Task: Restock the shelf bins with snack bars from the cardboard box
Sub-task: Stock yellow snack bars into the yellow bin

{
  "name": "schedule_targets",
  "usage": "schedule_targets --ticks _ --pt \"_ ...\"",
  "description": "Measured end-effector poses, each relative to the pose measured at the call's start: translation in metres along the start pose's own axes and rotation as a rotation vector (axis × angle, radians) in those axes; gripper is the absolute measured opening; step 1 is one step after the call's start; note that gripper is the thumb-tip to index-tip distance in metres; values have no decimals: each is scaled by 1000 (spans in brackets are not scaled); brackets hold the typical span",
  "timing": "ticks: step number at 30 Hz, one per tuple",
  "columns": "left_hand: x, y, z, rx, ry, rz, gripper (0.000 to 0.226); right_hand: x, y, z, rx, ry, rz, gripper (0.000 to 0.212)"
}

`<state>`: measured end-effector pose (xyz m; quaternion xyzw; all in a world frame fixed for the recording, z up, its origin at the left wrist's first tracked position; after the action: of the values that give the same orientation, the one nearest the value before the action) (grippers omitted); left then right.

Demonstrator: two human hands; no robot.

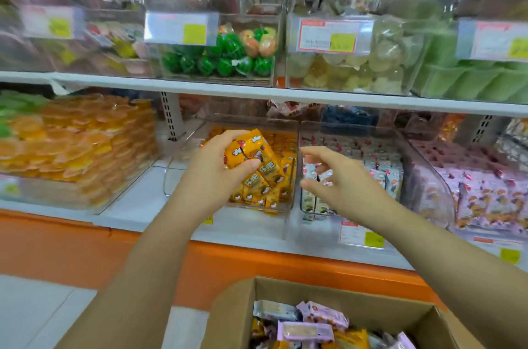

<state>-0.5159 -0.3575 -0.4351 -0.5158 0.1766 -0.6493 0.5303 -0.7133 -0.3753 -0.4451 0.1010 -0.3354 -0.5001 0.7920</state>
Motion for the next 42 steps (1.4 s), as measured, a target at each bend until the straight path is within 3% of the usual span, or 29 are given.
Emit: schedule_targets --ticks 4,8,14,16,24,29,33,37,42 --pt "32 34 -19 283 169 26 42 17 -16 -18 -28 39 -43 40" --pt "58 47 -46 329 306 59 38 27 -26 -33 -4 59 -57 37" --pt "71 73 -96 473 712 124 51 29 -36 -43 19 55 -40 31" --pt "68 86 -106 478 777 128 51 30 -39 -45 33 50 -26 29" --pt "59 107 -116 367 648 109 55 36 -47 -55 47 7 -2 28" --pt "56 102 -122 510 682 -25 62 29 -53 -62 118 -15 10 27" --pt "64 98 -120 486 680 -89 48 25 -54 -65 129 1 16 24" --pt "70 102 -116 330 674 2 39 22 -54 -66 142 11 22 23" --pt "67 112 -126 383 800 42 40 22 -54 -68 170 1 21 22"
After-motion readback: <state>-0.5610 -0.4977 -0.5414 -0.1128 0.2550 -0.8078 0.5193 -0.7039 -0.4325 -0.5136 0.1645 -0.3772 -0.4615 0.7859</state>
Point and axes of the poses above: each hand's wrist, its own x-axis towards the middle knuckle, its own z-axis out of the back of the hand, y = z × x, the point moved 5 cm from there along x, towards the middle knuckle, and after that the axes turned 7 degrees about -y, right-handed, at the moved point
